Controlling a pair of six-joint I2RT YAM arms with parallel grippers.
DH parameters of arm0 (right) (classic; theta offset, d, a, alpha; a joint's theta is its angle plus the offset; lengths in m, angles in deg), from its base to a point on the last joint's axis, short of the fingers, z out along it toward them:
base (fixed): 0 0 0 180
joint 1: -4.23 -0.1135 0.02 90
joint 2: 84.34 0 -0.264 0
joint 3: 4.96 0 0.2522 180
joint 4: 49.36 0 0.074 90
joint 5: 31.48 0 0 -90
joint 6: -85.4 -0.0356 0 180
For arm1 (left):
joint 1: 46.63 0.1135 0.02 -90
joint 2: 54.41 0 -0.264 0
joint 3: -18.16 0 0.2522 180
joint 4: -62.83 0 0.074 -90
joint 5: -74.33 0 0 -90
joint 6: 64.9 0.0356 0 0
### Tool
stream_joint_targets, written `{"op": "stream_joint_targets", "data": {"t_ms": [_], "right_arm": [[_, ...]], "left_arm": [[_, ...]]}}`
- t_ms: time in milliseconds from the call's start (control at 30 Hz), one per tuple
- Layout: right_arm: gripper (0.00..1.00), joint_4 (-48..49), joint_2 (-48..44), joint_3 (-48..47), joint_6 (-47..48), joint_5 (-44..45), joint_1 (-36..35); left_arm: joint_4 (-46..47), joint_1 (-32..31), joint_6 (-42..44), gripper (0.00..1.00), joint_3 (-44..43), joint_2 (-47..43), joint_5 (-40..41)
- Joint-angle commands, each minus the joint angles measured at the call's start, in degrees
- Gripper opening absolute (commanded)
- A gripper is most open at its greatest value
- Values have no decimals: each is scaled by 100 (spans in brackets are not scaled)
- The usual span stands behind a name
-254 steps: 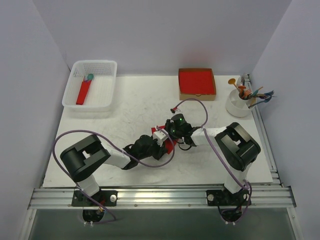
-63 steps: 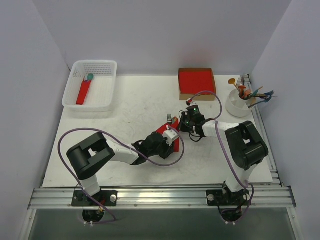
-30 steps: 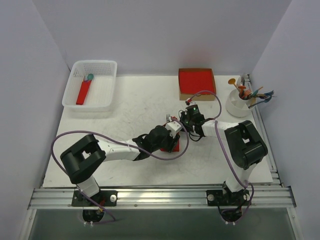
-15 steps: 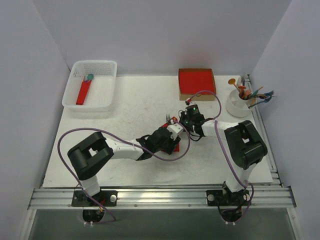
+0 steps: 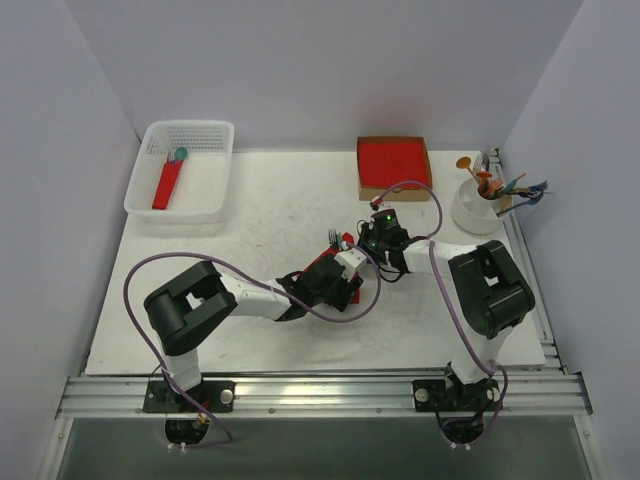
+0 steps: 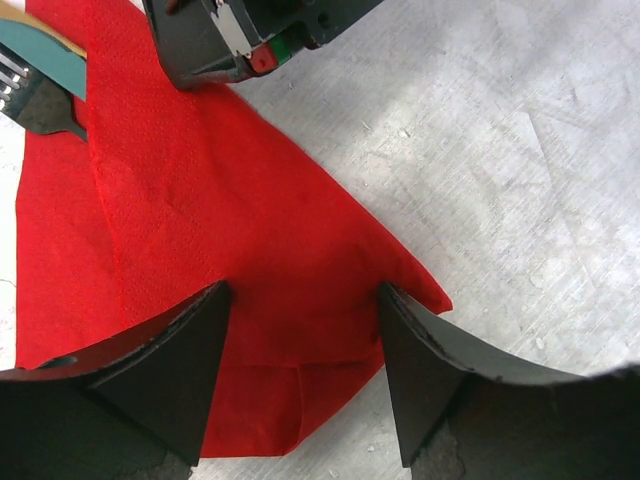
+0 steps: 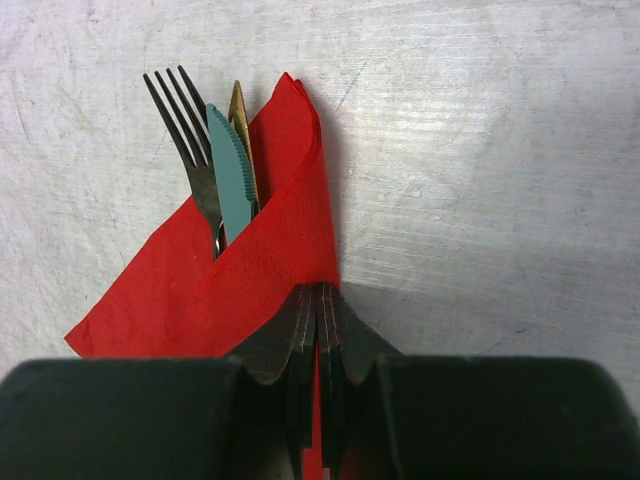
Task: Place the utensils on the paper napkin and roll it up
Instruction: Roll the napkin at the center of the board.
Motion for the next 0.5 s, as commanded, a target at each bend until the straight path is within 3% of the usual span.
{"op": "stream_joint_targets", "data": {"t_ms": [0, 167, 467], "right_arm": [[0, -15, 37, 52, -30, -57, -54], [0, -59, 2, 17, -21, -49, -46], [0, -226, 212, -282, 84, 30, -37]], "left_arm": [[-182, -1, -12, 68, -141, 198, 120], [-208, 8, -91, 59, -98, 260, 24], [38, 8, -302, 58, 482, 129, -275]]}}
